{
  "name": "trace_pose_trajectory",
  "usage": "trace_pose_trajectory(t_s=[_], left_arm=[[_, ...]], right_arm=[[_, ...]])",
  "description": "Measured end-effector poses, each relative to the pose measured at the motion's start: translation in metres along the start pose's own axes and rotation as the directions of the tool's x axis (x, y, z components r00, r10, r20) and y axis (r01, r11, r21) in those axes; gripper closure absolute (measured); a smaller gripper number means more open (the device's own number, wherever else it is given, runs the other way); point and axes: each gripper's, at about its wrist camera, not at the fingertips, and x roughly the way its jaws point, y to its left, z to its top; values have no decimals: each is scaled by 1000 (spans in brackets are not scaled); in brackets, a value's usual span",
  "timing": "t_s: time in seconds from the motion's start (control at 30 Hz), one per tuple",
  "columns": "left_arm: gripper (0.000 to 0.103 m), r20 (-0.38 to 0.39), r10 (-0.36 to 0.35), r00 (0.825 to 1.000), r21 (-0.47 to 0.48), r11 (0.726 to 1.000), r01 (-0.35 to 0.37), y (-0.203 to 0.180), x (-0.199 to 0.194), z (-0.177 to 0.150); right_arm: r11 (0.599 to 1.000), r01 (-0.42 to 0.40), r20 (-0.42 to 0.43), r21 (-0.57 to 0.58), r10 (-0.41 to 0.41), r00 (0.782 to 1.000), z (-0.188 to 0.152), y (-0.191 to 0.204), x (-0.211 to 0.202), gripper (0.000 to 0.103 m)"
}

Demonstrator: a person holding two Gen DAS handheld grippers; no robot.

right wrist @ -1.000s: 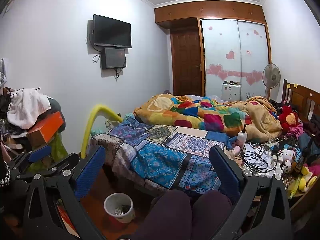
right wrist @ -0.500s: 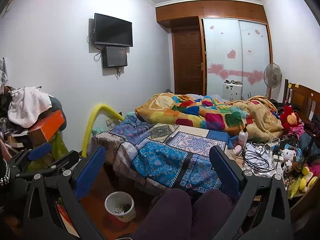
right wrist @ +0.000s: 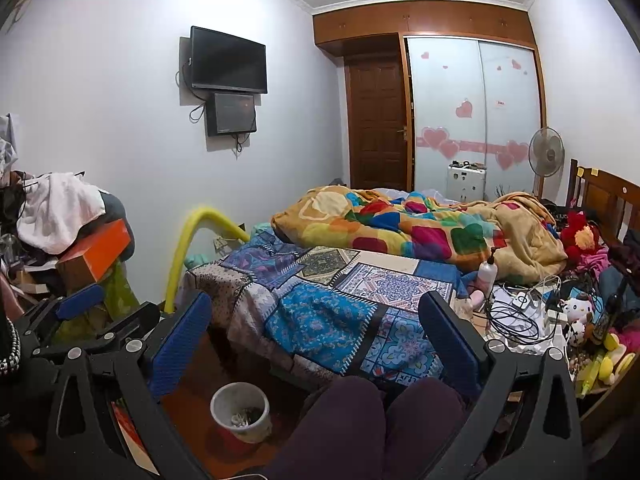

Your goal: Collect trash

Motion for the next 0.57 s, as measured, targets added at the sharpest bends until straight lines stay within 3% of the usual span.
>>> trace_pose_trajectory(t_s=[0.17, 0.57], left_arm=[[12, -13, -34, 999, 2, 999, 34, 4, 1, 0], [12, -5, -29, 1000, 10, 1000, 29, 6, 1, -3]], right_arm=[[1000, -2, -1, -1, 2, 1000, 0, -1, 0, 0], [1000, -5, -13, 5, 6, 1000, -2, 0, 1, 0]])
